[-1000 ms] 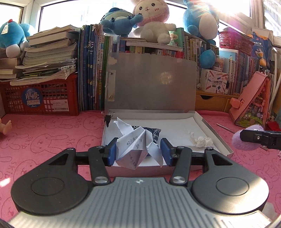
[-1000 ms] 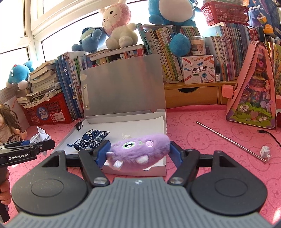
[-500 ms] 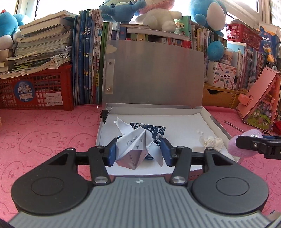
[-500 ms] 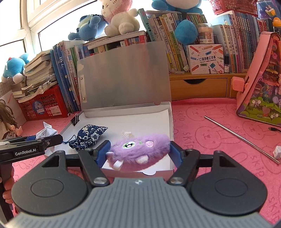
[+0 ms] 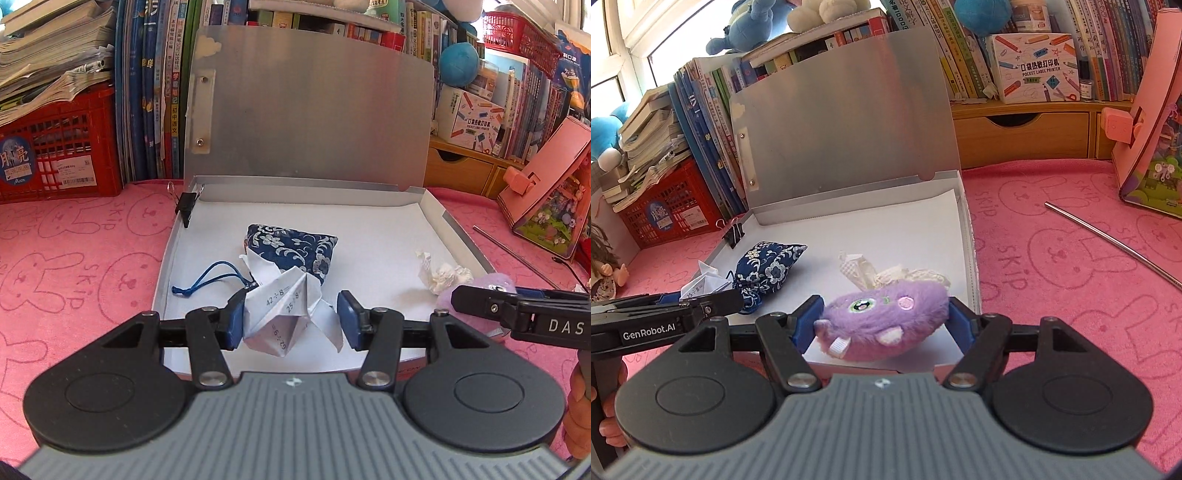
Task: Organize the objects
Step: 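Open both tools to drop the paper and plush in the box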
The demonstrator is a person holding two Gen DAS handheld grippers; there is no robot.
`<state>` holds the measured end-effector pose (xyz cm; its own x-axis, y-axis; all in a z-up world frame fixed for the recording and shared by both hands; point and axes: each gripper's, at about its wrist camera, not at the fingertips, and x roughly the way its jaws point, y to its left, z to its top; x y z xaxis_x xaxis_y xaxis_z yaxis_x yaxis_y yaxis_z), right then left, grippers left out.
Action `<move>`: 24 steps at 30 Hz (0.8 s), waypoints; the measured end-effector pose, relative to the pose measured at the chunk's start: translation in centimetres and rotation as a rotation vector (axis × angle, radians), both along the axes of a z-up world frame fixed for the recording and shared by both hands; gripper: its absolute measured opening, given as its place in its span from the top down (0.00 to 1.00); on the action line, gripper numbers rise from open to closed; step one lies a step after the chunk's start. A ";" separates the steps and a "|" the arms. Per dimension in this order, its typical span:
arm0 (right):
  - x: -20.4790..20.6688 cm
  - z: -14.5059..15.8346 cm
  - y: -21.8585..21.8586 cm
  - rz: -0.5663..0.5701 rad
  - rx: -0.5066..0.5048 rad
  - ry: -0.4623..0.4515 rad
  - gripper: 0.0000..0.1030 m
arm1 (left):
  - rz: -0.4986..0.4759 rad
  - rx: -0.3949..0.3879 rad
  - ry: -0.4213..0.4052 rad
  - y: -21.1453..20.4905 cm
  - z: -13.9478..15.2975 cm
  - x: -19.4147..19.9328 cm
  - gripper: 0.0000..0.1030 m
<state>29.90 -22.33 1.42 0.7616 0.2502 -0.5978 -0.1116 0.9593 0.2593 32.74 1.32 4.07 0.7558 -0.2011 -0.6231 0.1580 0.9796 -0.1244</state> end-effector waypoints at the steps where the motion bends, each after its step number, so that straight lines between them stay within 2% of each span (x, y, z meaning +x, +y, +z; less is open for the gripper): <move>1: 0.3 -0.1 0.0 -0.001 0.007 0.003 0.30 | 0.004 0.000 0.014 -0.1 -0.2 0.4 0.44; 7: 1.9 -0.6 0.0 -0.011 0.025 0.019 0.30 | 0.031 -0.012 0.110 -0.1 -0.8 3.6 0.44; 12: 3.0 -0.8 0.1 -0.008 0.024 0.019 0.30 | 0.054 -0.015 0.146 0.3 -1.2 5.4 0.44; 20: 4.8 -1.0 0.0 -0.026 0.070 0.028 0.30 | 0.067 -0.021 0.150 0.4 -1.2 7.1 0.44; 24: 4.7 -1.0 0.1 -0.033 0.071 0.019 0.26 | 0.056 -0.028 0.142 0.2 -1.0 6.8 0.41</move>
